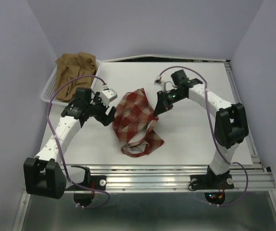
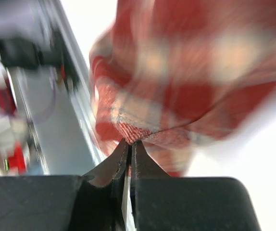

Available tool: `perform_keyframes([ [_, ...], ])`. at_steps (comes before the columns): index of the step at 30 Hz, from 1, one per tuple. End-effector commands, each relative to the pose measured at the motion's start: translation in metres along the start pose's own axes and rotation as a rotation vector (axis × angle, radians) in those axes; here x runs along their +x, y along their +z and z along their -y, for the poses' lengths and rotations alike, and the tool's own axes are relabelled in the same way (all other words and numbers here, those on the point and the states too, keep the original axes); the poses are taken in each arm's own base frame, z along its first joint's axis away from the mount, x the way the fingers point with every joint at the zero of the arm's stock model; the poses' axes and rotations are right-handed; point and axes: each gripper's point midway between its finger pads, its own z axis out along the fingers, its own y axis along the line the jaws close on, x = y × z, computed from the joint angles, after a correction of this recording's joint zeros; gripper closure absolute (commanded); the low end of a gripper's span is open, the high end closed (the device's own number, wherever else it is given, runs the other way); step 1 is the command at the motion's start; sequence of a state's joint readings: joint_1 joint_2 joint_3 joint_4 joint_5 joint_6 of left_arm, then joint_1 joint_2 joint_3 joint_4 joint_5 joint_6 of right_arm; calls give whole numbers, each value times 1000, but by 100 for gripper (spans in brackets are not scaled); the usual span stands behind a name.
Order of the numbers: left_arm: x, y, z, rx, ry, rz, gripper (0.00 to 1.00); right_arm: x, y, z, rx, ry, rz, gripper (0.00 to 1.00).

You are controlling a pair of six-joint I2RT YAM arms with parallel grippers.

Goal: Fold and stack the skirts
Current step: Flatten the skirt out

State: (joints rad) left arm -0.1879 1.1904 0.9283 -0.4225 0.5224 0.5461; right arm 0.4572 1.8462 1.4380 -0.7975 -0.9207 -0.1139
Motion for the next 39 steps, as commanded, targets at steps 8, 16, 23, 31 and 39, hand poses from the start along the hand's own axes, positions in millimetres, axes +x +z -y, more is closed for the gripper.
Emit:
perform_keyframes([
  [8, -64, -18, 25, -21, 232, 251, 13, -166, -187, -63, -3, -165, 701, 99],
  [16, -63, 28, 73, 46, 255, 210, 13, -190, -240, -47, 238, -119, 951, 99],
  [23, -76, 60, 142, 105, 500, 307, 14, -193, -266, -63, 264, -131, 1025, 99],
  [31, -99, 98, 150, 31, -58, 282, 11, -208, -286, -90, 225, -133, 1087, 99],
  [39, -91, 114, 97, -73, -335, 292, 10, -208, -290, -98, 229, -164, 1093, 99],
])
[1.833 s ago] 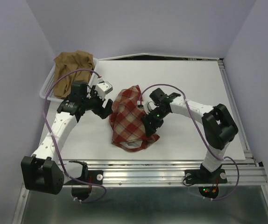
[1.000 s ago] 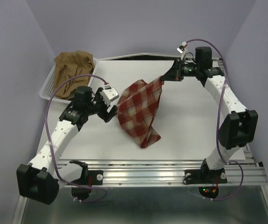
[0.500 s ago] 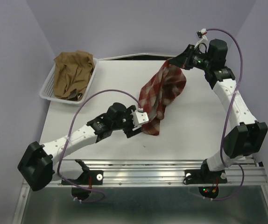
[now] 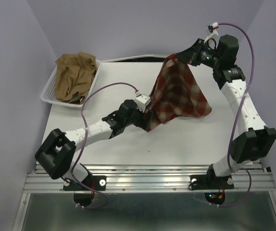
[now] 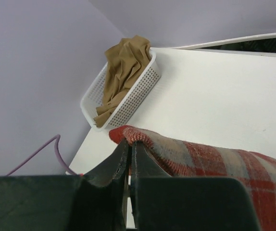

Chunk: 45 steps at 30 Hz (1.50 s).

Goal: Fold and stack the skirts
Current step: Flatten the skirt out

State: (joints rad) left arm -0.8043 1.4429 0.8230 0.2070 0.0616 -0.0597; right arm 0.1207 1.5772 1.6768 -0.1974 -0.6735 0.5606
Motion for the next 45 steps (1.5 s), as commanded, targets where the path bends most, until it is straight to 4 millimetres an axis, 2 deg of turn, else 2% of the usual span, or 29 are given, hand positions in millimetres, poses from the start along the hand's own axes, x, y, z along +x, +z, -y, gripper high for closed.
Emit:
perform_keyframes([
  [1, -36, 2, -34, -94, -148, 130, 10, -37, -13, -40, -79, -96, 106, 99],
  [4, -25, 6, -33, -64, -99, 109, 10, -38, -12, -40, -83, -99, 105, 99],
  [6, -22, 14, -28, -24, -75, 112, 10, -39, -13, -43, -90, -105, 106, 99],
  [9, -13, 30, -35, -31, -71, 86, 12, -40, -13, -42, -87, -114, 108, 99],
  [13, 3, 47, -59, -99, -104, 50, 16, -40, -13, -42, -85, -135, 107, 99],
  [16, 2, 51, -73, -108, -127, 58, 17, -45, -15, -40, -79, -142, 115, 99],
  [17, 4, 54, -76, -113, -118, 52, 17, -46, -14, -40, -80, -142, 114, 99],
  [19, -3, 58, -76, -99, -98, 71, 20, -48, -14, -37, -77, -150, 116, 99],
  [21, -16, 64, -73, -55, -88, 103, 29, -50, -14, -37, -78, -158, 119, 99],
  [22, -24, 66, -74, -36, -91, 120, 40, -55, -15, -32, -68, -160, 129, 99],
  [27, -56, 69, -69, 42, -90, 208, 60, -66, -19, -20, -45, -170, 148, 99],
  [29, -67, 70, -67, 76, -87, 228, 75, -69, -21, -14, -32, -181, 155, 99],
  [30, -71, 69, -71, 81, -84, 235, 95, -74, -24, -10, -18, -193, 166, 99],
  [31, -83, 66, -77, 60, -76, 255, 100, -77, -26, -6, -6, -203, 175, 99],
  [32, -89, 62, -84, 32, -73, 265, 100, -82, -30, -3, 8, -214, 186, 99],
  [33, -91, 57, -101, -10, -78, 257, 100, -92, -37, 1, 32, -231, 214, 99],
  [34, -96, 50, -113, -45, -55, 258, 100, -104, -50, 15, 77, -232, 246, 99],
  [36, -122, 24, -129, -100, -56, 278, 100, -122, -70, 29, 130, -234, 292, 99],
  [37, -140, 6, -156, -204, 4, 305, 100, -138, -93, 41, 180, -240, 335, 99],
  [38, -162, -20, -164, -260, 90, 344, 100, -143, -104, 46, 196, -242, 347, 99],
  [39, -168, -37, -177, -332, 120, 342, 100, -149, -115, 49, 212, -250, 363, 99],
  [40, -195, -69, -185, -390, 167, 401, 100, -158, -137, 54, 248, -261, 392, 99],
  [42, -207, -98, -194, -478, 297, 385, 100, -164, -156, 52, 272, -287, 414, 99],
  [43, -213, -109, -195, -502, 334, 384, 100, -164, -160, 58, 286, -285, 416, 99],
  [44, -225, -129, -193, -528, 389, 397, 100, -165, -170, 58, 308, -289, 430, 99],
  [45, -227, -137, -192, -541, 416, 398, 100, -165, -175, 60, 323, -285, 437, 99],
])
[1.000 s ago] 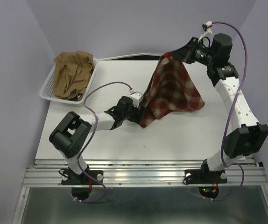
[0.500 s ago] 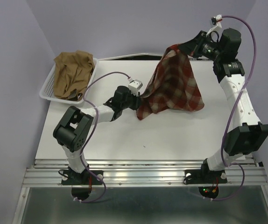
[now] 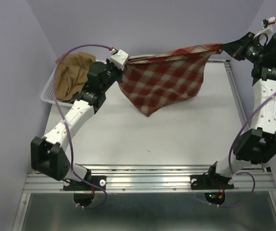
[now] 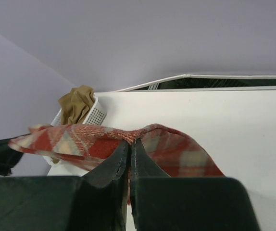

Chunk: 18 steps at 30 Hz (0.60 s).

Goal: Fold and stack the skirts
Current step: Flatten the skirt out

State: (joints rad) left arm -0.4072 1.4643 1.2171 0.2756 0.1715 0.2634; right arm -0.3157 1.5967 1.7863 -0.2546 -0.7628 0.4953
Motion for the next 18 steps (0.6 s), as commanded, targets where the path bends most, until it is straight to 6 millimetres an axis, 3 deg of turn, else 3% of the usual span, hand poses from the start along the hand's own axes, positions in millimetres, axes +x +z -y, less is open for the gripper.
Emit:
perform_keyframes([
  [1, -41, -51, -57, -202, 268, -15, 100, -74, -57, -30, 43, -194, 242, 99],
  [3, -46, -70, -63, -236, 306, -27, 100, -68, -67, -30, 48, -195, 237, 99],
  [5, -54, -91, -62, -246, 310, -11, 100, -66, -85, -48, 34, -238, 250, 99],
  [7, -44, -106, -53, -212, 306, -41, 100, -56, -100, -52, 30, -259, 241, 99],
  [8, -58, -126, -53, -226, 305, 0, 100, -53, -116, -78, 4, -305, 258, 99],
  [10, -53, -146, -46, -215, 294, -11, 100, -39, -130, -87, 3, -353, 257, 99],
  [11, -53, -165, -42, -216, 284, -5, 100, -35, -147, -110, -1, -395, 287, 99],
  [14, -60, -195, -27, -161, 294, 27, 100, -23, -163, -119, 38, -399, 291, 99],
  [15, -52, -199, -17, -107, 295, 9, 100, -21, -169, -123, 53, -399, 299, 99],
  [18, -50, -213, 7, 16, 310, 20, 100, -7, -171, -114, 94, -346, 252, 99],
])
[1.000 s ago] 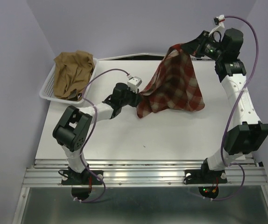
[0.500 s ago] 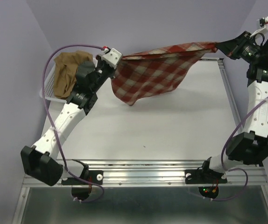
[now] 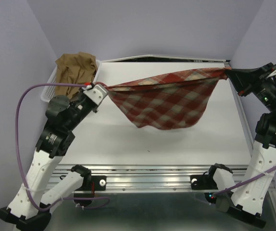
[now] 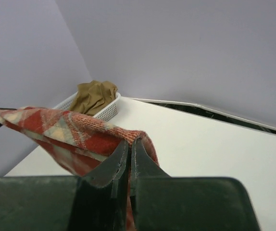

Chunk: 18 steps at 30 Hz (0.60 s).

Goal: Fold and stack the skirts
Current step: Flatten the skirt out

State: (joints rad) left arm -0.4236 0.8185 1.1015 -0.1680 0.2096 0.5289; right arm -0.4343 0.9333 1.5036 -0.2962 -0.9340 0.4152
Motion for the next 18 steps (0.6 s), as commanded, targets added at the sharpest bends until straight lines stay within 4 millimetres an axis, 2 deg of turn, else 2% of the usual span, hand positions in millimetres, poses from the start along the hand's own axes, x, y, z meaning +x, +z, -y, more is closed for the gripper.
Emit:
perform_keyframes([
  [1, 17, -29, 6, 32, 27, -78, 100, 1, -7, 58, 264, -2, 26, 99],
  [4, 27, -20, 17, 88, 9, -101, 100, 18, -4, 78, 319, 82, -13, 99],
  [5, 38, -10, 19, 102, 1, -134, 100, 24, -1, 86, 324, 110, -26, 99],
  [7, 45, 5, 19, 104, -11, -146, 100, 45, 7, 101, 319, 191, -57, 99],
  [8, 59, 21, 23, 124, -27, -186, 100, 54, 10, 108, 315, 224, -75, 99],
  [9, 61, 32, 20, 115, -31, -187, 100, 77, 17, 128, 318, 280, -107, 99],
  [10, 69, 44, 20, 118, -44, -209, 100, 88, 20, 139, 329, 305, -112, 99],
  [11, 87, 66, 23, 139, -64, -263, 100, 103, 27, 147, 325, 325, -129, 99],
  [12, 93, 80, 22, 139, -68, -278, 99, 122, 37, 168, 346, 345, -154, 99],
  [13, 104, 93, 21, 134, -71, -311, 96, 141, 45, 177, 350, 361, -185, 97],
  [14, 124, 121, 21, 146, -82, -367, 88, 157, 58, 177, 321, 379, -217, 82],
  [15, 128, 136, 16, 122, -101, -380, 78, 166, 68, 186, 332, 391, -227, 58],
  [16, 139, 149, 9, 97, -120, -417, 65, 187, 82, 202, 343, 434, -266, 32],
  [17, 147, 178, 4, 90, -158, -439, 57, 192, 95, 203, 319, 436, -277, 26],
  [18, 151, 189, -2, 66, -183, -455, 44, 198, 103, 214, 342, 430, -280, 17],
])
